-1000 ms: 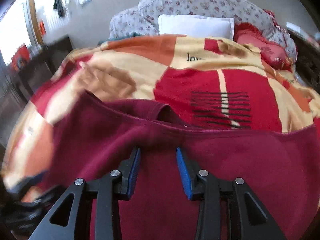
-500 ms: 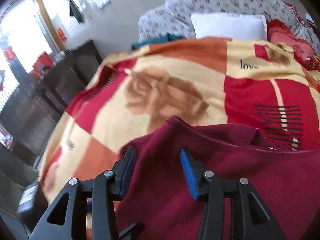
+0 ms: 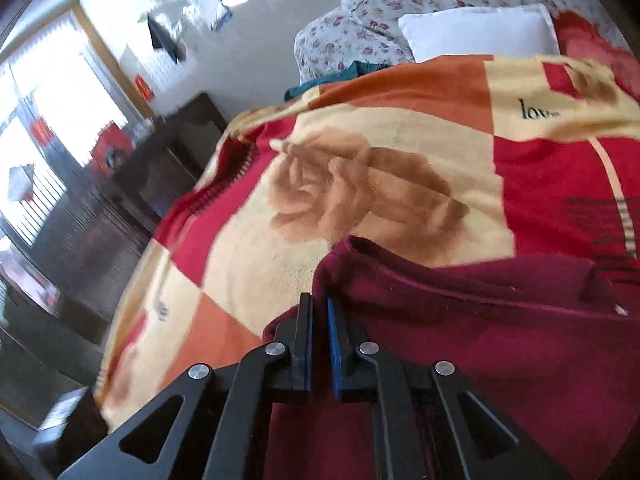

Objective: Fold small clothes

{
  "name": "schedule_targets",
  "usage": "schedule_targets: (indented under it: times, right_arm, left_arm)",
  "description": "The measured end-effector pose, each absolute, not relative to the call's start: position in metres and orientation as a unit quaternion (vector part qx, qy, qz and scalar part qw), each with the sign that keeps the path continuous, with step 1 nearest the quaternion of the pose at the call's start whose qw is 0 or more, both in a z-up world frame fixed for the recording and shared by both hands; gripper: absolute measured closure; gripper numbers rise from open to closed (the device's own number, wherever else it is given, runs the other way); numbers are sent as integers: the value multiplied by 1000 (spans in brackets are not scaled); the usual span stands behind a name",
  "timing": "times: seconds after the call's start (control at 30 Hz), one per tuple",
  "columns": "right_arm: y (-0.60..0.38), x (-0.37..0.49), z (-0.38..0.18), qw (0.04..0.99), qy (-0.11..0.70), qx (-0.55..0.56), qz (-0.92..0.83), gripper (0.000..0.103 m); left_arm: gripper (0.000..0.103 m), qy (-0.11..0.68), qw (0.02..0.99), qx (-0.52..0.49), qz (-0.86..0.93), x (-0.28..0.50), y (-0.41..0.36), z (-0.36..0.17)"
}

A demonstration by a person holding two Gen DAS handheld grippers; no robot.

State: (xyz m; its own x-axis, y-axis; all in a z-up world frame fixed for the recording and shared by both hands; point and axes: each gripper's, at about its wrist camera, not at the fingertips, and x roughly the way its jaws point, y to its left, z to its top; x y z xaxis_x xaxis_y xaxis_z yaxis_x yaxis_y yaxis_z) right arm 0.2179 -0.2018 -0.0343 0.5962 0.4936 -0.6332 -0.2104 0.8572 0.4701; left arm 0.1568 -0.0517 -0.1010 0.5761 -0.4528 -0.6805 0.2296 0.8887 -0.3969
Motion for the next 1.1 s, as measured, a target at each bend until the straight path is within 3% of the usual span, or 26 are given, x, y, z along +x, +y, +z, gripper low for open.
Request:
schedule_targets:
  times: [0.1, 0.23, 0.37, 0.47, 0.77, 1.1]
  right_arm:
    - [-231, 185, -12, 899, 375, 144, 172, 83]
    - [-282, 149, -1, 926, 348, 119, 89, 83]
    - [-317, 158, -30, 912, 379, 152, 28, 86]
    - [-314, 171, -47, 913, 385, 134, 12, 93]
    - [-299, 135, -18, 926, 360, 100, 51, 90]
    - [-299, 150, -44, 910, 392, 124, 52, 90]
  left_arm:
    - [4, 417, 877, -135, -195, 157, -51, -101]
    - [3, 417, 878, -132, -194, 156, -52, -101]
    - [2, 418, 879, -128, -193, 157, -54, -102]
    - [1, 418, 879, -126, -193, 157, -54, -102]
    - [1, 418, 880, -122, -191, 157, -56, -102]
    - [0, 418, 880, -121, -191, 157, -56, -103]
